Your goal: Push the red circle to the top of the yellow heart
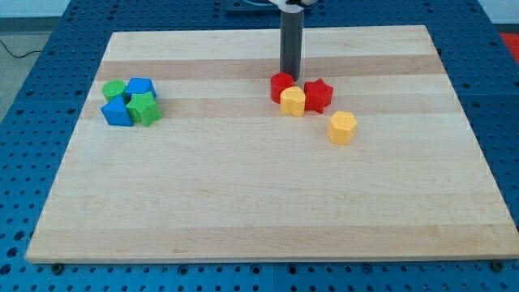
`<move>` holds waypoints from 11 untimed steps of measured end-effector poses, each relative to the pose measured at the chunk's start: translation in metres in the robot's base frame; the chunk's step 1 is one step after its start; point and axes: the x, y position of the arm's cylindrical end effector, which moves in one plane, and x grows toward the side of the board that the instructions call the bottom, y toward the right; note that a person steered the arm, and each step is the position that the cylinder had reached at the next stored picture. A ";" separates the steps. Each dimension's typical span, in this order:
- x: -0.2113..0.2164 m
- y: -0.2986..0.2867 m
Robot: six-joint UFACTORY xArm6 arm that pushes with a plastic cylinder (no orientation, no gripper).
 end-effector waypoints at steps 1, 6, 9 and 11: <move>-0.024 0.010; 0.012 -0.079; 0.012 -0.023; 0.009 -0.029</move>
